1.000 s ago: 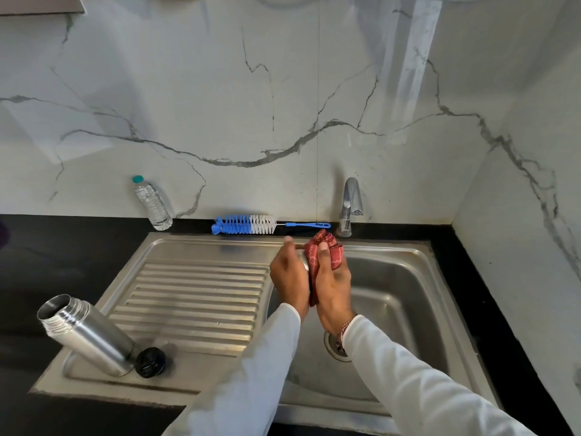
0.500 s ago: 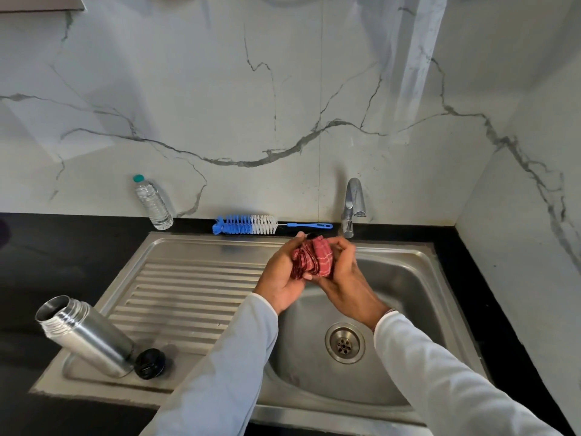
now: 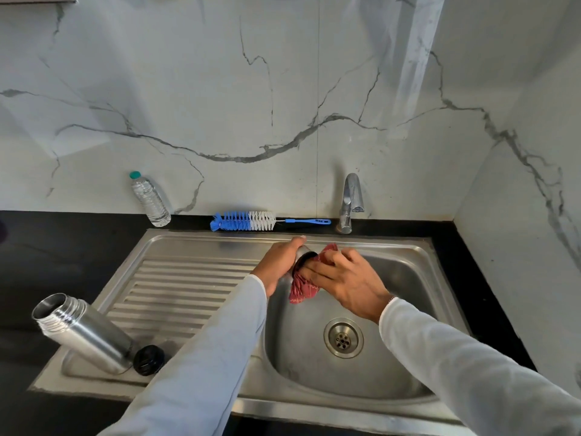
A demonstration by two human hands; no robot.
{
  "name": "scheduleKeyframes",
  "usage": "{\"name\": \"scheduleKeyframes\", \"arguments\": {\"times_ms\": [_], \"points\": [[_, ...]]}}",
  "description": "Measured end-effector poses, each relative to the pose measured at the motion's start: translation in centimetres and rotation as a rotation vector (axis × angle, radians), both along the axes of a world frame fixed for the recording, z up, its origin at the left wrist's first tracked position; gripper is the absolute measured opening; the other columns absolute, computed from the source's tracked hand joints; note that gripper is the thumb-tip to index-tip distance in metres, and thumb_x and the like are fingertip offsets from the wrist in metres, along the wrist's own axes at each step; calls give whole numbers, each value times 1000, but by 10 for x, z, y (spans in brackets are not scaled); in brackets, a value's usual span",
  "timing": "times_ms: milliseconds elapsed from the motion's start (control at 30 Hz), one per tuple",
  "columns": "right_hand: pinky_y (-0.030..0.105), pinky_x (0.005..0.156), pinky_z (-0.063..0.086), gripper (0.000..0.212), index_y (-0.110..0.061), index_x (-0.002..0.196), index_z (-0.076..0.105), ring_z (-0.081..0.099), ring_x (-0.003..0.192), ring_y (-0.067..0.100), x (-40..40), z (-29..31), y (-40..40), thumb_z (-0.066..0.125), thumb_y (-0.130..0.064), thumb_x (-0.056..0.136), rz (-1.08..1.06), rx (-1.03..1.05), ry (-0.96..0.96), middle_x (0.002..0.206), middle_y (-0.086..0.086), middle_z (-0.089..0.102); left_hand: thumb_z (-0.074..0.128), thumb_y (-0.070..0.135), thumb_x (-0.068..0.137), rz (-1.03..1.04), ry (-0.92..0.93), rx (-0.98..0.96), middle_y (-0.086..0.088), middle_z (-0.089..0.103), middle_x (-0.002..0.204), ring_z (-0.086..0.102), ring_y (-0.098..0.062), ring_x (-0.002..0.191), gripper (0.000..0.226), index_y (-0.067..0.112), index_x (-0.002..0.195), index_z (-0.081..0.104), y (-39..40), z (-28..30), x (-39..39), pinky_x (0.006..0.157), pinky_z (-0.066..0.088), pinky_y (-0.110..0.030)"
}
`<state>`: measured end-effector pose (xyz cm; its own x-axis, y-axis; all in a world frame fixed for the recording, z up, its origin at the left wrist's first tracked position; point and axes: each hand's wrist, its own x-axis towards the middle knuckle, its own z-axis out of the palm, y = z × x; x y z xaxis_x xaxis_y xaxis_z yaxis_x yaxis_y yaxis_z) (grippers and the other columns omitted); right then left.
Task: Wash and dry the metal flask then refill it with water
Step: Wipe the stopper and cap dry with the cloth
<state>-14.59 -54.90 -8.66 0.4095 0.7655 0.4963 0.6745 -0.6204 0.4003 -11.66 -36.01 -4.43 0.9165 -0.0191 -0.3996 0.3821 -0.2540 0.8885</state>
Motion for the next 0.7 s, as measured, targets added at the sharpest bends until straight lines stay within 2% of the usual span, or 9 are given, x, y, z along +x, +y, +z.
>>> {"name": "scheduleKeyframes", "arguments": {"times_ms": [100,200,267,333,400,467,600,633,700], "points": [[36,74,41,51,-25,139,54,48,100,24,-5,2,3,51,-17,89,-88,-10,-67,137,-8,60,47,65,85,-42,-26,228,-8,75,102,69,-25,93,60,13,98,73,-1,12,7,91,54,-41],[38,67,42,46,-20,136,57,49,86,25,-6,-1,14,58,-13,91,-125,126,9,135,-4,61,48,54,91,-79,-28,246,-5,69,86,61,-22,79,42,18,77,63,-3,21,12,72,46,-36],[42,70,47,33,-17,122,63,52,85,24,-4,-5,25,68,-17,90,-99,332,213,123,-3,66,51,45,95,-31,-21,132,-6,59,77,55,-24,74,35,18,72,55,-3,17,12,70,41,-35],[48,73,51,20,-16,104,67,57,80,22,-3,-9,36,75,-24,87,-63,649,585,101,-2,71,54,38,96,61,-3,-124,-9,49,72,52,-24,68,30,18,74,50,-7,8,9,70,42,-38],[51,80,55,25,-18,104,71,68,83,25,-9,-6,43,77,-34,85,16,1060,1036,93,-1,75,55,33,100,120,-36,-320,-5,44,66,50,-20,59,32,19,73,47,-7,-1,8,66,44,-36],[48,85,57,29,-19,107,73,72,89,24,-13,-7,42,75,-40,87,47,1218,1156,94,-2,76,54,35,103,95,-62,-354,-3,45,67,52,-18,61,33,20,74,46,-6,-5,7,67,46,-35],[38,65,46,17,-19,92,69,49,75,19,-3,-13,18,62,-33,96,88,481,399,91,-7,69,47,48,99,-45,16,-37,-11,57,82,56,-24,78,36,15,89,57,3,-6,2,77,49,-39],[37,65,45,12,-20,101,69,50,78,21,3,-10,10,59,-25,97,101,263,225,102,-7,70,44,48,100,-81,59,70,-10,60,78,55,-23,73,38,15,90,58,6,-4,2,73,47,-35],[37,67,43,32,-23,124,63,54,82,23,11,-4,-2,53,-14,95,92,-34,37,125,-8,66,37,52,100,-185,200,232,-6,58,62,44,-15,49,46,14,85,57,8,6,2,50,35,-23]]}}
